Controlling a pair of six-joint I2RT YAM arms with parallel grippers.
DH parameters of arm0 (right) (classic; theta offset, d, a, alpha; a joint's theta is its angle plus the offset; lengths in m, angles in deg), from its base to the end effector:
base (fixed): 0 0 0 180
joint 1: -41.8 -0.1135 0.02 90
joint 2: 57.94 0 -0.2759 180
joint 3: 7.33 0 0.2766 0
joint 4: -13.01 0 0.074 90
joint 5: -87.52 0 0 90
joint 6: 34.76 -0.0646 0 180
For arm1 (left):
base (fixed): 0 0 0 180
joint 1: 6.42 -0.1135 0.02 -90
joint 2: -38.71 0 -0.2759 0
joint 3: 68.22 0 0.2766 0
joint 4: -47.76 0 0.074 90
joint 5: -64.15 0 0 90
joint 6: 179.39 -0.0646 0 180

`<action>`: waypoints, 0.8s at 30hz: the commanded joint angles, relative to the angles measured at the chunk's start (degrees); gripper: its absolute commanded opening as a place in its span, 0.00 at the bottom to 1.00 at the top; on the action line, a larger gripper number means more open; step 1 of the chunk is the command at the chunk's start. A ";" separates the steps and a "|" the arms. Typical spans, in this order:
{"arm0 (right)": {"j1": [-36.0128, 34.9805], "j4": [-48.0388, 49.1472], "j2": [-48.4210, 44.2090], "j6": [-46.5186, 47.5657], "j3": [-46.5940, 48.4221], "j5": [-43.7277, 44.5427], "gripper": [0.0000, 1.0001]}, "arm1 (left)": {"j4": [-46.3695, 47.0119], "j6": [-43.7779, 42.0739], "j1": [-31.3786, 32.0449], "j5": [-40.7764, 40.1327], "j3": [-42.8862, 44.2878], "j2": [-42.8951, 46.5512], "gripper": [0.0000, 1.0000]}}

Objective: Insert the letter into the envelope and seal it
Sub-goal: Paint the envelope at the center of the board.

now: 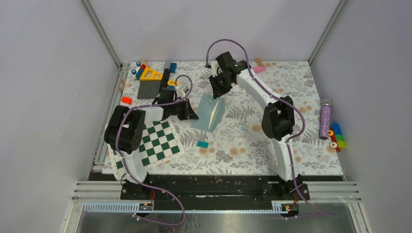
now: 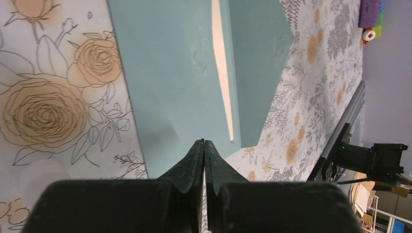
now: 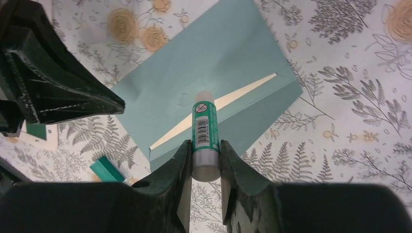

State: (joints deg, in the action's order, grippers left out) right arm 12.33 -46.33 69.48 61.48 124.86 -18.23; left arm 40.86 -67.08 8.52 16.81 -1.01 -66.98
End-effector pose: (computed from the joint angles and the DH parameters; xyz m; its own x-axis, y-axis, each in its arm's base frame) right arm 0.4635 0.2820 0.2447 -0.6388 -0.4812 -0.6003 -0.6840 0.7124 0.1569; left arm 0.3718 -0.1445 0.1205 -0.8828 -0.0534 -0.4667 0.3398 0.6135 -0.7129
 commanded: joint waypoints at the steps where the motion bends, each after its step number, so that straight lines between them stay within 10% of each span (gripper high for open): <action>1: -0.94 -9.16 3.05 -1.88 5.34 5.30 0.00 | -0.01 -0.69 0.04 -4.12 0.92 -0.45 0.00; 24: -4.58 -15.74 12.33 -0.02 17.60 12.14 0.00 | -3.18 -0.95 1.05 -5.96 2.54 -4.63 0.00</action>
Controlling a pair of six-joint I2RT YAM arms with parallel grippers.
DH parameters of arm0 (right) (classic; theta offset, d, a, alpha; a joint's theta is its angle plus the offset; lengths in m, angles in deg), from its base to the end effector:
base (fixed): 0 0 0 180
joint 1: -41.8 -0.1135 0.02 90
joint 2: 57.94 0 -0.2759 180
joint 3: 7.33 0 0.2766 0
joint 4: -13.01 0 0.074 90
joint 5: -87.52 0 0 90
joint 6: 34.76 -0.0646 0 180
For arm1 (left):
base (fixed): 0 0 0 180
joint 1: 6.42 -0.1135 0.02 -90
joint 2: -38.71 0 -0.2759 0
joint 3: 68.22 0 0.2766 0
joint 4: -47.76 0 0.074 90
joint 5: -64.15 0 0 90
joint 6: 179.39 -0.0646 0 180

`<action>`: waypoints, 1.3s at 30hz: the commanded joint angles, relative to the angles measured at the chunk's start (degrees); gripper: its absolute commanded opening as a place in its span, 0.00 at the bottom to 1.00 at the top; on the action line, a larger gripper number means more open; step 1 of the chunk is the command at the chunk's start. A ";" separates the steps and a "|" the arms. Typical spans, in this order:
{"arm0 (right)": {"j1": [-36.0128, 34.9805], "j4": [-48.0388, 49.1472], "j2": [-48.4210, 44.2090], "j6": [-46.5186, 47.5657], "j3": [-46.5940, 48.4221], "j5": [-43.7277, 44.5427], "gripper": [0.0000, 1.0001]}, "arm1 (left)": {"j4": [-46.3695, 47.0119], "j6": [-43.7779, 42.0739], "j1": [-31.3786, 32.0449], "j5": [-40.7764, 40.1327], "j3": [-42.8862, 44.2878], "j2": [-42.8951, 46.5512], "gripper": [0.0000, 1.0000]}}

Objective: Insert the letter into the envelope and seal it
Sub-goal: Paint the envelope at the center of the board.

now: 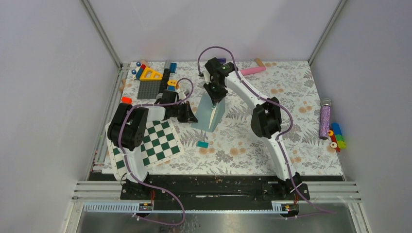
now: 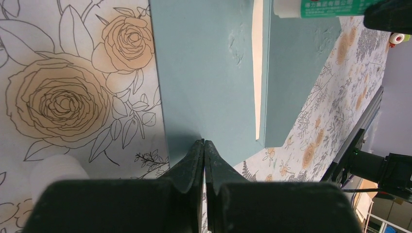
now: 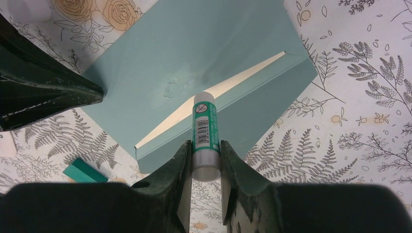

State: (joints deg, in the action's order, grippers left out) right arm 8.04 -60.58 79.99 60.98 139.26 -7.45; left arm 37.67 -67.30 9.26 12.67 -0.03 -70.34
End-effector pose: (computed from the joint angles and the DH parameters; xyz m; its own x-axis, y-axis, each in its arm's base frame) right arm 0.4599 0.3141 0.2147 -0.6909 -0.5816 -0.4294 -0.6565 0.7535 0.0357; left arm 0.3720 -0.1462 0.0966 -0.9144 -0.0489 -0.4019 0.2648 0.6787 -0.6851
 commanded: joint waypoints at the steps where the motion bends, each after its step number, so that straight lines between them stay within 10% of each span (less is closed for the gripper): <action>1: -0.38 -1.51 2.30 0.40 3.69 1.32 0.00 | 0.20 -0.66 0.31 -1.87 1.49 -1.22 0.00; 39: -3.29 -4.13 1.61 1.40 -0.57 -5.23 0.00 | 0.45 -0.47 0.40 -2.16 1.38 -1.38 0.00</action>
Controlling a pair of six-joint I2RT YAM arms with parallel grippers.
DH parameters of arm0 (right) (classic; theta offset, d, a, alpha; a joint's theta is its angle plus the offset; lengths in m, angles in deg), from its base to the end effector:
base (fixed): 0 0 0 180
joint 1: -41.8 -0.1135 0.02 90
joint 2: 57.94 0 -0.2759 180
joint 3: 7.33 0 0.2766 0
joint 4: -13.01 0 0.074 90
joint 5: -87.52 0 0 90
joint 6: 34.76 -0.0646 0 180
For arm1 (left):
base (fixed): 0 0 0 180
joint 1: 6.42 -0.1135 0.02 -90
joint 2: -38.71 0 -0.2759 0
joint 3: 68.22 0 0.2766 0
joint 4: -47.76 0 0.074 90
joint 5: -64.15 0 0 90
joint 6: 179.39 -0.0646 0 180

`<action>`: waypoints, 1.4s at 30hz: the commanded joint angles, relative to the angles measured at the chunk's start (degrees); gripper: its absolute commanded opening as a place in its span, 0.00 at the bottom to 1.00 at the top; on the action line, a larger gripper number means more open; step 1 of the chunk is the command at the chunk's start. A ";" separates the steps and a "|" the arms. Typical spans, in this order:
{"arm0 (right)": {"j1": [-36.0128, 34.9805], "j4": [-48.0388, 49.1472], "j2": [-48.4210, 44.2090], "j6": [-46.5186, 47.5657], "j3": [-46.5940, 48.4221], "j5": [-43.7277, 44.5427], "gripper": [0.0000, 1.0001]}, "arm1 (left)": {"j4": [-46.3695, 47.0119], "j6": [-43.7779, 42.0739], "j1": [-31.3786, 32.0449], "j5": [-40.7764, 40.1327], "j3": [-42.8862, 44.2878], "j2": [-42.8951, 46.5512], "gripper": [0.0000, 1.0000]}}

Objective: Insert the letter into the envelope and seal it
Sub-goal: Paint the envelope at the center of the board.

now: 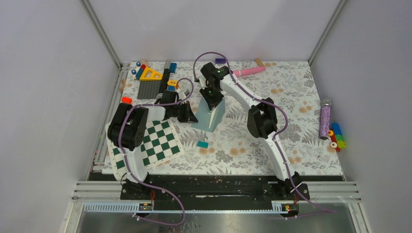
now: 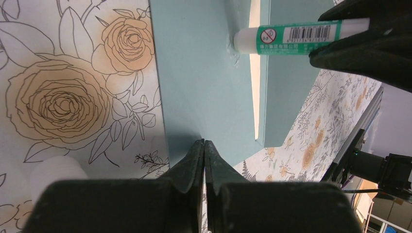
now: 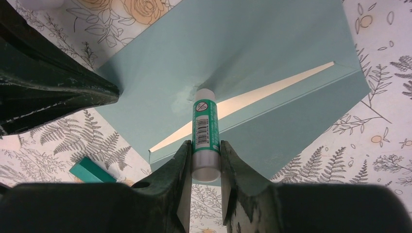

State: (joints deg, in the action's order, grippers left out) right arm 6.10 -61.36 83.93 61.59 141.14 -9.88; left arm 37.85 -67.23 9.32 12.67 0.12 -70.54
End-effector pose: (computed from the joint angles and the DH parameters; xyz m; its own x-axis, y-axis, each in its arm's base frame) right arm 0.4532 0.3359 0.1878 -0.6787 -0.6228 -0.3892 -0.6976 0.7124 0.0766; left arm 0.3728 -0.1469 0.0963 -0.9139 -0.0490 -0.4030 0.2659 0.6779 -0.6854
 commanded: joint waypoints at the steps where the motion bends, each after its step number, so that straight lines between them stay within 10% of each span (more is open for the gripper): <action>1: -1.36 -3.30 -2.70 0.78 -2.90 -2.86 0.00 | 0.29 -0.53 0.34 -2.22 1.23 -1.14 0.00; 42: -1.61 3.17 -1.72 3.21 2.76 10.63 0.00 | 0.04 -0.71 0.34 -1.61 1.23 -1.17 0.00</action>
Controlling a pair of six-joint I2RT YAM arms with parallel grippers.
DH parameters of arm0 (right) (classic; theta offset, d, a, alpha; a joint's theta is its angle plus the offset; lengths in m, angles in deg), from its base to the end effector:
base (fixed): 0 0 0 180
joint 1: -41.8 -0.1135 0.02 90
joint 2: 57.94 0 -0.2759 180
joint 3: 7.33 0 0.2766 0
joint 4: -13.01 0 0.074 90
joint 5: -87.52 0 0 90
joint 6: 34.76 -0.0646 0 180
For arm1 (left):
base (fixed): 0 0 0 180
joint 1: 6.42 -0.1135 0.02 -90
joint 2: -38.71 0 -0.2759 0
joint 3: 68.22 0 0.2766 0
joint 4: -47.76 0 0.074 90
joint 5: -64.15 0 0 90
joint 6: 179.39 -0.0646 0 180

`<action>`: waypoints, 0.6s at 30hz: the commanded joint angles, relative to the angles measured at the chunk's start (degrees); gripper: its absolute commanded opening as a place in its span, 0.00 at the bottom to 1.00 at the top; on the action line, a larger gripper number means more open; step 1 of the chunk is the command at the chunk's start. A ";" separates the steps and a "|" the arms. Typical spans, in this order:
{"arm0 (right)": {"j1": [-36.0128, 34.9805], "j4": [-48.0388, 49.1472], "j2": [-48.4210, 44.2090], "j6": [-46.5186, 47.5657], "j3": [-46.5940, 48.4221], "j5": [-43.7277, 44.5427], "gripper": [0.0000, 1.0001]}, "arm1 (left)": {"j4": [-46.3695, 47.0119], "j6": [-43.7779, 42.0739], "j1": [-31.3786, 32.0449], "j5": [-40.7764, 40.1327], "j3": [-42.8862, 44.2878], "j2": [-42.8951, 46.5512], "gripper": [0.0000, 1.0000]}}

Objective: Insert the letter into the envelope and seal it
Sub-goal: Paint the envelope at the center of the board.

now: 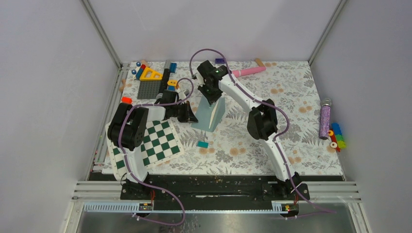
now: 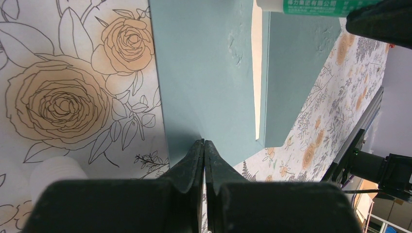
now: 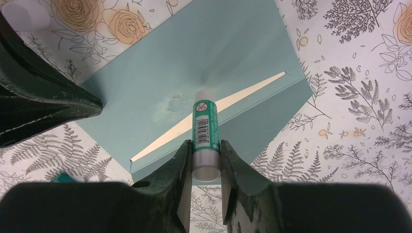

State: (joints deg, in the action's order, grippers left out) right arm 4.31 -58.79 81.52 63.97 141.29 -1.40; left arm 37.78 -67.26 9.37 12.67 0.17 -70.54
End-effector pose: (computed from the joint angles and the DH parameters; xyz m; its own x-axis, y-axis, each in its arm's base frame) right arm 0.4502 0.3438 0.2138 -0.6052 -0.6555 -0.4517 -0.7016 0.7073 -0.0863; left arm 0.3728 -0.1472 0.0965 -0.9139 -0.0478 -0.4031 0.2667 0.6778 -0.6852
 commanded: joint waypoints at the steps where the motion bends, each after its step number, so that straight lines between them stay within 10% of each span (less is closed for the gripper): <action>1: 0.20 0.60 0.80 1.03 2.70 2.43 0.00 | 0.17 -0.68 0.29 -1.68 1.11 -1.05 0.00; 18: 0.32 0.62 1.25 2.11 -2.83 1.82 0.00 | 0.27 -0.60 0.29 -1.39 1.19 -1.23 0.00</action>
State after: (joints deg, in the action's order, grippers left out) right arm 4.37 -58.33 82.11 64.89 139.48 0.00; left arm 37.78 -67.26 9.37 12.67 0.17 -70.54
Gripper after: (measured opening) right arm 0.274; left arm 0.005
